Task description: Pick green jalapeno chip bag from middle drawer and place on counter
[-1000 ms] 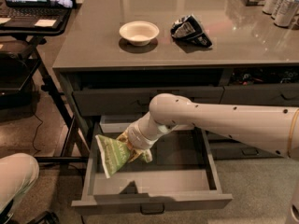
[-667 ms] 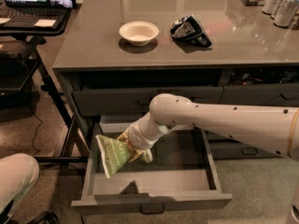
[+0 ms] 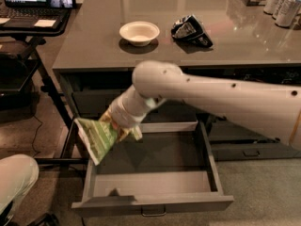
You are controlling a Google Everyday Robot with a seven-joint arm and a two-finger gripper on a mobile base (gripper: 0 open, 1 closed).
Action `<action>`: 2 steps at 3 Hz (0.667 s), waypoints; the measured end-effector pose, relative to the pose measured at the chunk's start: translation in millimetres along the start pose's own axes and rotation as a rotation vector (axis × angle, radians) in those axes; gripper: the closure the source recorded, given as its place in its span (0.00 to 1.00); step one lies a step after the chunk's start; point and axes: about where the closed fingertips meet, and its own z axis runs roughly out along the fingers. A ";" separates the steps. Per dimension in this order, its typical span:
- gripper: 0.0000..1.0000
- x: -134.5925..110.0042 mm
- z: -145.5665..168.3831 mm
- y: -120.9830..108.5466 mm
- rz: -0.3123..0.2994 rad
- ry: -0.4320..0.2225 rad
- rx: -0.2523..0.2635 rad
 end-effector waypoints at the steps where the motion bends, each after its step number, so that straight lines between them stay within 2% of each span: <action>1: 1.00 10.6 -19.8 -55.6 -0.132 0.019 -0.044; 2: 1.00 33.5 -47.3 -97.7 -0.221 0.067 -0.048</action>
Offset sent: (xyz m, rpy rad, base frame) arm 0.1150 0.0355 0.1373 -0.1123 -0.2687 0.1990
